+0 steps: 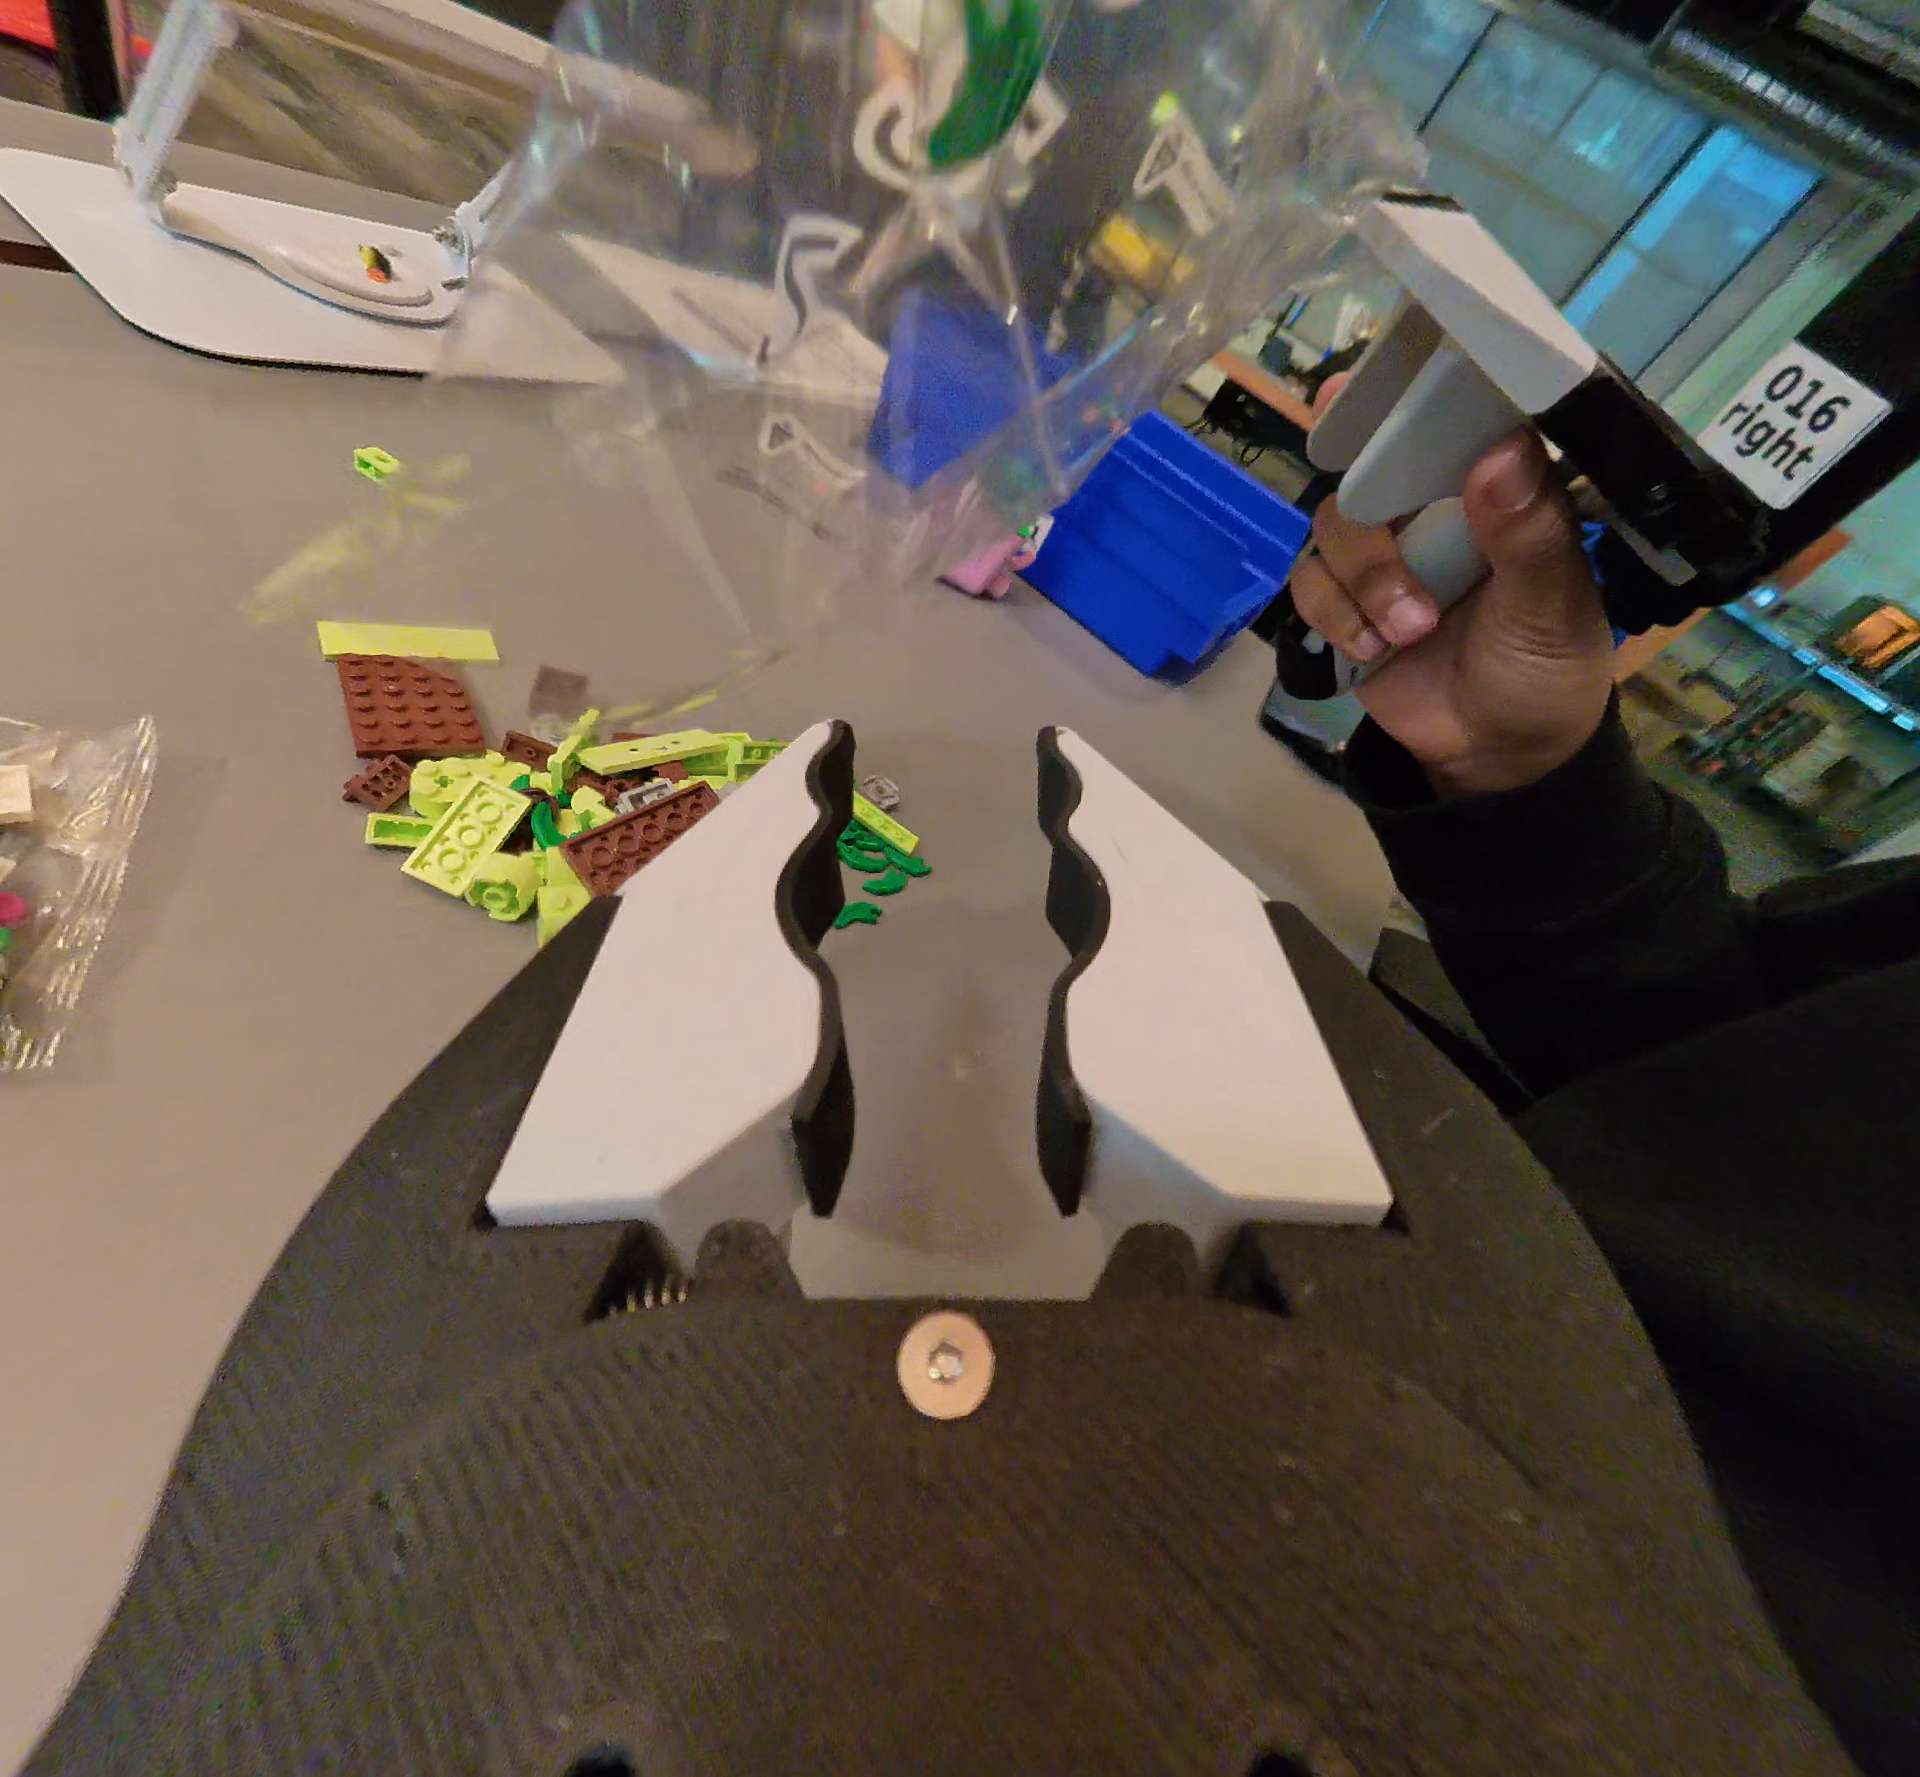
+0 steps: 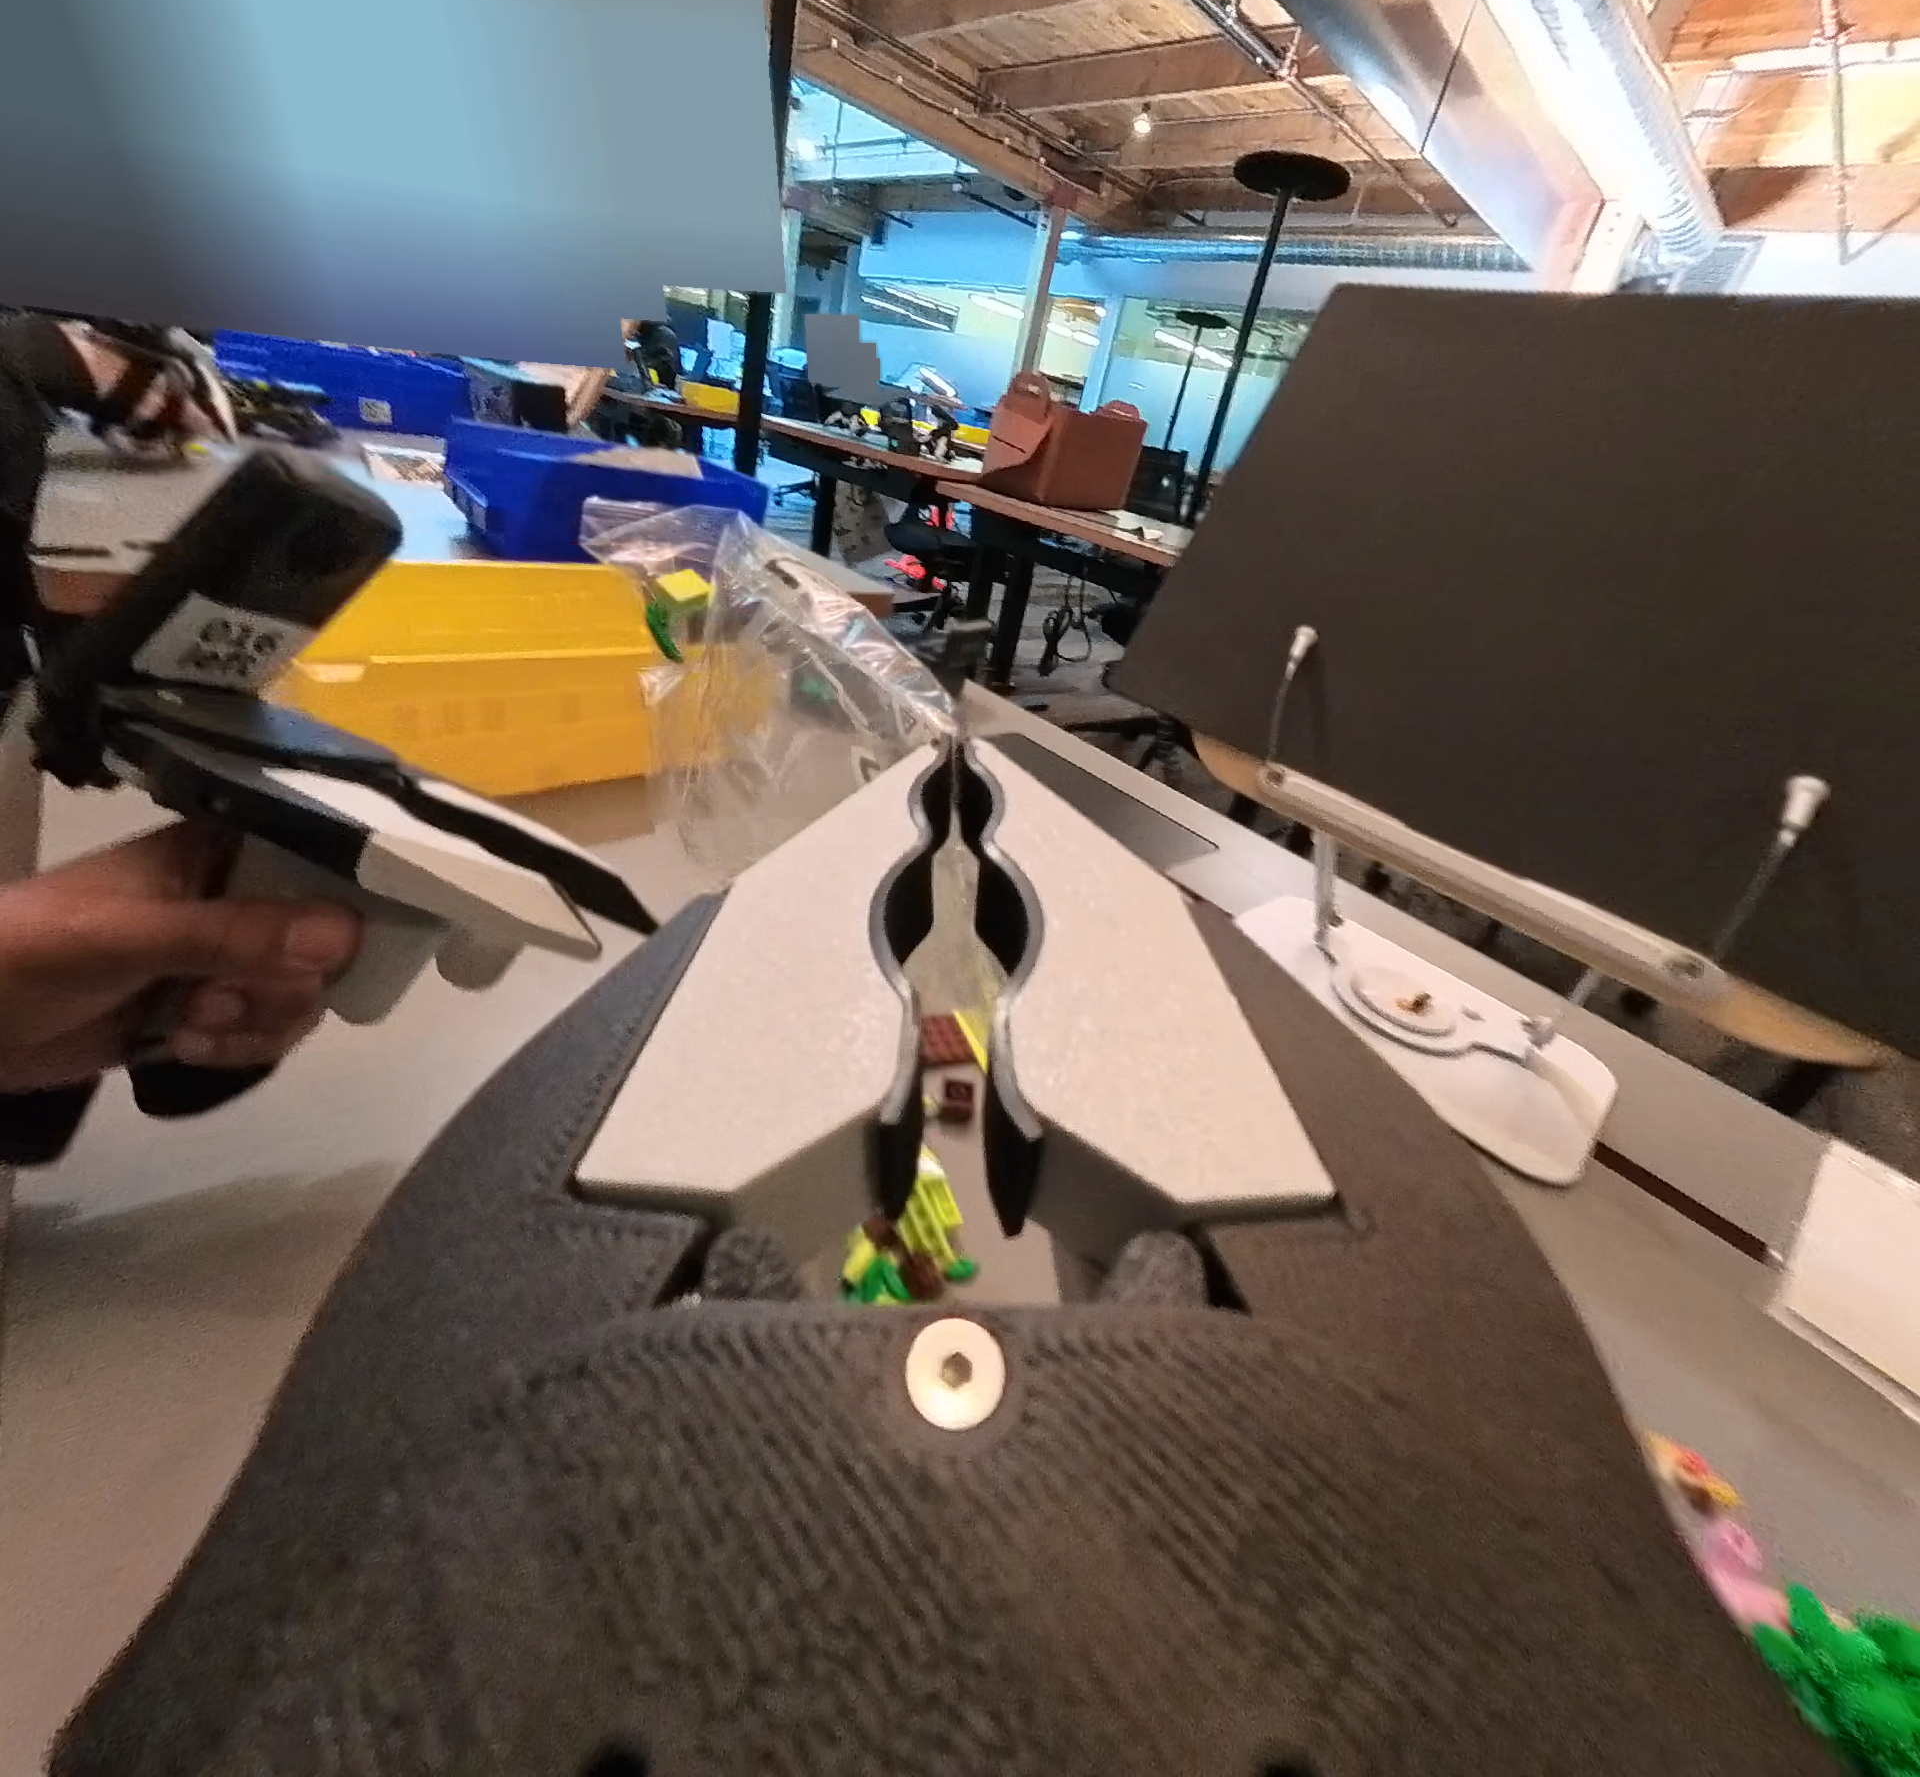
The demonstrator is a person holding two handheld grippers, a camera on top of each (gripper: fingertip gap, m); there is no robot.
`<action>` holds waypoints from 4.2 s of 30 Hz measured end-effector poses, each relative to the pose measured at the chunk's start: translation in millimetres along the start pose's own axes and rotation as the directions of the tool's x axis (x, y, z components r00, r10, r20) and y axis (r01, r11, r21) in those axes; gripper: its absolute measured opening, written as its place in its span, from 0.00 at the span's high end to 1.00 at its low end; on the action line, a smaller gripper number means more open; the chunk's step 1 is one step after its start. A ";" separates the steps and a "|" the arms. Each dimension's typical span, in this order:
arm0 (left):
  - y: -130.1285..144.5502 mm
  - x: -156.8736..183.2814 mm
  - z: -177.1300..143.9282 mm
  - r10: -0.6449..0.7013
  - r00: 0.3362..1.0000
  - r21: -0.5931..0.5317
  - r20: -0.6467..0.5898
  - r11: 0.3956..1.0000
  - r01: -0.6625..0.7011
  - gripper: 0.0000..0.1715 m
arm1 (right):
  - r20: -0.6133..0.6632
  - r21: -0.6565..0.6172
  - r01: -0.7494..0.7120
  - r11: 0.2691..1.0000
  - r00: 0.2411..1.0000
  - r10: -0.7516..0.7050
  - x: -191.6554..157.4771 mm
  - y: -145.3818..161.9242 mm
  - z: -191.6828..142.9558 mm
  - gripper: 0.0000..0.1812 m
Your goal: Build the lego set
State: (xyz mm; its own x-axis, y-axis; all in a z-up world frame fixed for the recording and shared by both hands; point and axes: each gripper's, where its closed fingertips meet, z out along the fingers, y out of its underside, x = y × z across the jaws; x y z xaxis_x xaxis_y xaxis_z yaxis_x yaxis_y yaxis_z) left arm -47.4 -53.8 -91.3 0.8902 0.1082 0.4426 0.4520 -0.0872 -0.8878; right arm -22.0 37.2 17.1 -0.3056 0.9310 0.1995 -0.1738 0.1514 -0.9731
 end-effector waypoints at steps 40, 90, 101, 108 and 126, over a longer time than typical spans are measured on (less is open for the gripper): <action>-31.2 -74.5 -86.9 -0.277 0.960 0.407 0.037 0.882 0.239 0.91 | 0.696 -0.211 0.443 0.871 0.694 -0.185 -237.2 23.6 273.5 0.81; 93.8 -102.6 36.7 0.361 0.875 -0.608 0.324 0.788 -0.100 0.18 | 0.181 -0.365 -0.309 0.878 0.902 0.392 -25.2 148.2 -27.0 0.65; 90.2 -94.4 76.1 0.390 0.902 -0.627 0.184 0.753 -0.198 0.25 | 0.174 -0.336 -0.446 0.830 0.836 0.520 -12.2 143.7 -28.5 0.71; 88.3 -85.8 91.4 0.408 0.903 -0.618 0.133 0.747 -0.246 0.33 | 0.190 -0.379 -0.457 0.805 0.812 0.551 -16.1 148.5 -26.4 0.72; 14.4 -135.1 60.5 0.203 0.913 -0.393 0.353 0.918 -0.052 0.56 | 0.252 -0.366 -0.558 0.745 0.711 0.656 -12.6 141.4 -28.9 0.73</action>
State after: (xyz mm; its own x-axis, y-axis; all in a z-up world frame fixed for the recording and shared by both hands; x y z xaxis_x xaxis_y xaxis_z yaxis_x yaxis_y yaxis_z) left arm -164.7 -9.8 -171.5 0.8843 0.4311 0.1792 0.3911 -0.4746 -0.7885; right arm -15.7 56.4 -126.4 -0.5672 0.6778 -0.4678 0.3837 -0.2852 -0.8783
